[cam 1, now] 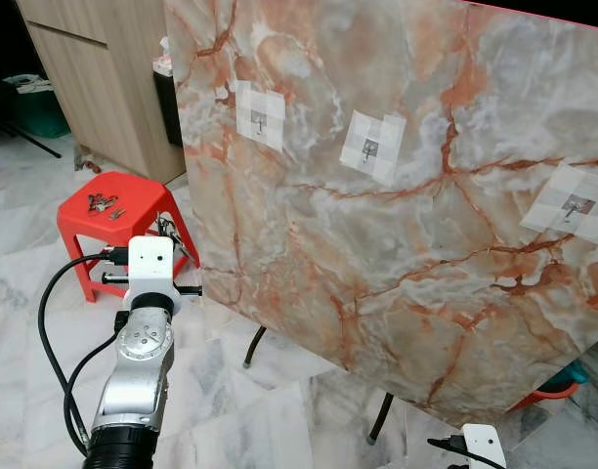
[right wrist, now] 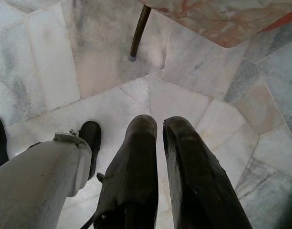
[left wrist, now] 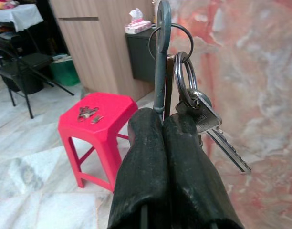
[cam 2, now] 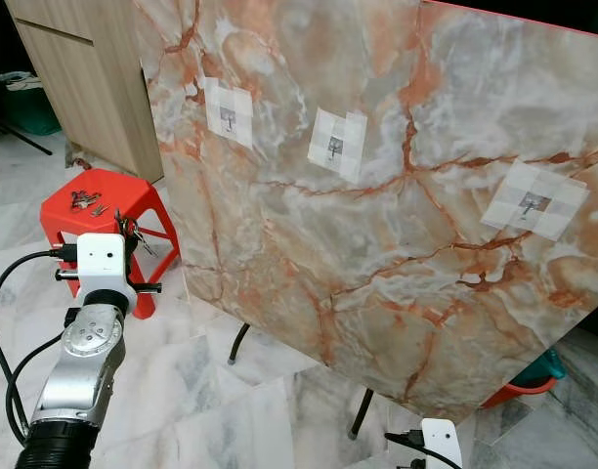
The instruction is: Hang keys on a hook
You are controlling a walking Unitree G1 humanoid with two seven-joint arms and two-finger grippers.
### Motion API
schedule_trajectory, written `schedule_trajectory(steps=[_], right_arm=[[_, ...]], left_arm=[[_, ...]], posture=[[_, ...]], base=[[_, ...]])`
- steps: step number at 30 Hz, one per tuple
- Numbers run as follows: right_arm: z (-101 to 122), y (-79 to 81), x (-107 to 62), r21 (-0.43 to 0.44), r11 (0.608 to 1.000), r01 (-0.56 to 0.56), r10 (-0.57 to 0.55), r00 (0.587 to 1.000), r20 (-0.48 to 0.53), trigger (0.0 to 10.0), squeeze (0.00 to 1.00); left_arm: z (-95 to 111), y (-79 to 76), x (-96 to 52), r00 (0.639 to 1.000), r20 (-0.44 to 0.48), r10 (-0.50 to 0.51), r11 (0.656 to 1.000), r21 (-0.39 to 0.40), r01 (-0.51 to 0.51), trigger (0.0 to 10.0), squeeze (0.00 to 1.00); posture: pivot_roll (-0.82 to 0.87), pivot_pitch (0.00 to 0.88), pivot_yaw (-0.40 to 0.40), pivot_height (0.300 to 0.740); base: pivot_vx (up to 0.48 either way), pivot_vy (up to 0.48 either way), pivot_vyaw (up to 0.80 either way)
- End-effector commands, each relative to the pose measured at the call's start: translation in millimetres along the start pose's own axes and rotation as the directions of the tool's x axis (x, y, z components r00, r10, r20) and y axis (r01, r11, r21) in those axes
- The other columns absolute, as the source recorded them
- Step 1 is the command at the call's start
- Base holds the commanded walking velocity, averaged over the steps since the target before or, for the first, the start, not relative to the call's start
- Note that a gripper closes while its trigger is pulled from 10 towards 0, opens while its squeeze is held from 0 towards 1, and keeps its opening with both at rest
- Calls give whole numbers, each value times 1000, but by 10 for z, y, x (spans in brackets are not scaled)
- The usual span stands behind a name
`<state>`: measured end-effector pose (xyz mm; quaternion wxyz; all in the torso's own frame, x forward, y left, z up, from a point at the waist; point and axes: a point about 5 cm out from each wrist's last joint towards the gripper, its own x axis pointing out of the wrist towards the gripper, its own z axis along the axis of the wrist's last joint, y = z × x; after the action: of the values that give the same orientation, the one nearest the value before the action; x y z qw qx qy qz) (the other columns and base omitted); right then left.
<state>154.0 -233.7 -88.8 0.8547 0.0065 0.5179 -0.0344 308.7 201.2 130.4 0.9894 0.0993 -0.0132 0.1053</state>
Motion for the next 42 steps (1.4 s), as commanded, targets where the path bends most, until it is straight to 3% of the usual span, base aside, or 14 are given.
schedule_trajectory(steps=[1, 11, 15, 21, 42], right_arm=[[-11, -13, -4, -7, 1000, 1, -1, 1000, 3, 10000, 0], [-3, 4, -2, -45, 999, -14, 14, 1000, 5, 10000, 0], [-9, 7, -2, -4, 1000, -10, 10, 1000, 9, 10000, 0], [-2, 9, -1, -10, 1000, -13, 13, 1000, 9, 10000, 0], [11, 3, 0, -1, 1000, -7, 7, 1000, 10, 10000, 0]], left_arm=[[61, -58, 31, 1000, 10, -19, 1000, -12, 19, 10000, 0], [88, -78, 48, 999, 12, -32, 999, -18, 32, 10000, 0], [95, -73, 50, 999, 14, -31, 999, -18, 32, 10000, 0], [101, -74, 56, 999, 15, -33, 999, -18, 33, 10000, 0], [138, -108, 67, 998, 34, -62, 998, 2, 62, 10000, 0]], posture=[[9, 0, -111, 740], [7, 0, -103, 740], [6, 0, -104, 740], [7, 0, -108, 740], [10, 0, -111, 740]], base=[[0, 0, 0], [0, 0, 173], [0, 0, 400], [0, 0, 0], [275, 0, 0]])
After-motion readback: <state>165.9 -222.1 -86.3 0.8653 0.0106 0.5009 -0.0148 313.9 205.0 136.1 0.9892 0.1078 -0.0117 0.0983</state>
